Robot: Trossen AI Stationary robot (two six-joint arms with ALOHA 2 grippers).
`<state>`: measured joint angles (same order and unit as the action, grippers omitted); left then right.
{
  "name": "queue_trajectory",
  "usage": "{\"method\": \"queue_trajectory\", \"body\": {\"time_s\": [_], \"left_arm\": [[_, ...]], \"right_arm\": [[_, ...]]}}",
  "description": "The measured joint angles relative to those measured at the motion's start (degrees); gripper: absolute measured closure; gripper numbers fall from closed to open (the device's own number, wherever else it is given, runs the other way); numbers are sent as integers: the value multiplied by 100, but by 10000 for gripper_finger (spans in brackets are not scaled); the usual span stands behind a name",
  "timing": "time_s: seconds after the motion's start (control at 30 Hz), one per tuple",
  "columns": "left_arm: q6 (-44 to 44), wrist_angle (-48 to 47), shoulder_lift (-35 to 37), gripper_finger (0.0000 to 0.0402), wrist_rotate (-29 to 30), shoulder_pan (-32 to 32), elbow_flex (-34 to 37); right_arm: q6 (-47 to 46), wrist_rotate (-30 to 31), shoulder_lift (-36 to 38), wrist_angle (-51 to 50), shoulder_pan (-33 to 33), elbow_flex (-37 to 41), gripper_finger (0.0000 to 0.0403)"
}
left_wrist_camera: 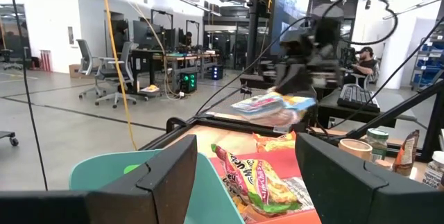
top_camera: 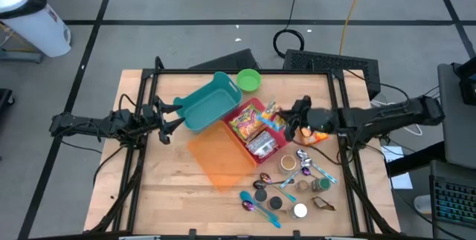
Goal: Pick & Place Food Item
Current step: Put the blue noodle pack into the red bin
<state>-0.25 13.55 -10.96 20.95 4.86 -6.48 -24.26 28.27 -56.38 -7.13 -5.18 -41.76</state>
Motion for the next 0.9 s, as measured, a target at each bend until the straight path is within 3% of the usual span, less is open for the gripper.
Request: {"method": "queue_trajectory", "body": {"time_s": [0.2, 0.33, 0.6, 0.9], "left_arm": [[1, 2, -1, 149, 0, 0, 0], [1, -1, -2, 149, 0, 0, 0], [0, 0, -2, 149, 0, 0, -1], [1, 0, -1, 149, 0, 0, 0]], "right_arm": [[-772, 733, -660, 546, -922, 0, 403], [-1172, 789, -1281, 1175, -1222, 0, 403], [-1677, 761, -2297, 1272, -1331, -352, 403], [-2131, 750, -2524, 816, -1333, -450, 403]]}}
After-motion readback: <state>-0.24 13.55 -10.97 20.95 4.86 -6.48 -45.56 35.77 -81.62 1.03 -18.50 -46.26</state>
